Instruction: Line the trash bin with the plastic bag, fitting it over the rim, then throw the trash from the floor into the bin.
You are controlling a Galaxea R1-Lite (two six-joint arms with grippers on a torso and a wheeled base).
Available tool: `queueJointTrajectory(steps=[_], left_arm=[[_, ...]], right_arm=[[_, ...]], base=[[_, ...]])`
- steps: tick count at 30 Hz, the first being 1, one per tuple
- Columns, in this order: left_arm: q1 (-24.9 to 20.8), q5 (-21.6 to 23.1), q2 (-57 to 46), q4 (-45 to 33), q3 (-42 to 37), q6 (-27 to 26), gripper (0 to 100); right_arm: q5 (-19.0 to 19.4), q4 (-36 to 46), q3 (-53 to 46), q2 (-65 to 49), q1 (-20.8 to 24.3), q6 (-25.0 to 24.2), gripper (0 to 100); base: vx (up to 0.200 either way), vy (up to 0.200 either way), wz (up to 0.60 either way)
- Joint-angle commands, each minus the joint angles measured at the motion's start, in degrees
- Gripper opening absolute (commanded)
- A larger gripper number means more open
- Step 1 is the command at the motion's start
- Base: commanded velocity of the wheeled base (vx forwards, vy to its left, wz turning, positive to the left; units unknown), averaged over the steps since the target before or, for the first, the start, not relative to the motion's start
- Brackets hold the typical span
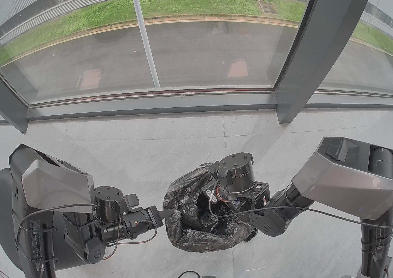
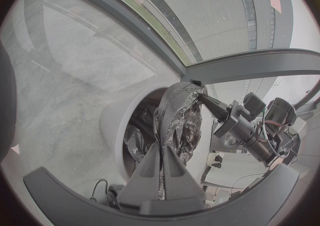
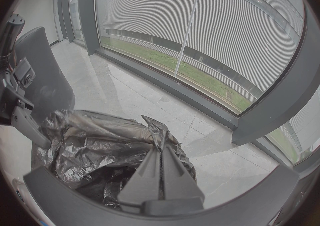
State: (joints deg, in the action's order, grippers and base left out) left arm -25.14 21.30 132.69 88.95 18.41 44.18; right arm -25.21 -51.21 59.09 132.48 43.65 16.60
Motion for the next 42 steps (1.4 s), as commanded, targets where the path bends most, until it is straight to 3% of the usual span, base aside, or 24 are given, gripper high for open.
queueJointTrajectory(steps=[1,10,36,42], left_arm=[[1.3,0.1,0.0,0.3,3.5,0.1,0],[3.2,0.5,2.1,0.2,7.6,-0.5,0],[3.8,0.8,2.7,-0.2,6.2,-3.0,0],[3.8,0.8,1.3,-3.3,6.6,-3.1,0]], right_arm=[[0.5,0.0,1.7,1.7,-0.1,0.0,0],[2.0,-0.1,6.6,5.8,-1.4,-0.2,0],[2.1,-0.2,7.0,5.8,-2.3,-0.4,0],[2.1,-0.2,7.1,5.9,-2.3,-0.4,0]], base=[[0.0,0.0,0.0],[0.0,0.0,0.0],[0.0,0.0,0.0],[0.0,0.0,0.0]])
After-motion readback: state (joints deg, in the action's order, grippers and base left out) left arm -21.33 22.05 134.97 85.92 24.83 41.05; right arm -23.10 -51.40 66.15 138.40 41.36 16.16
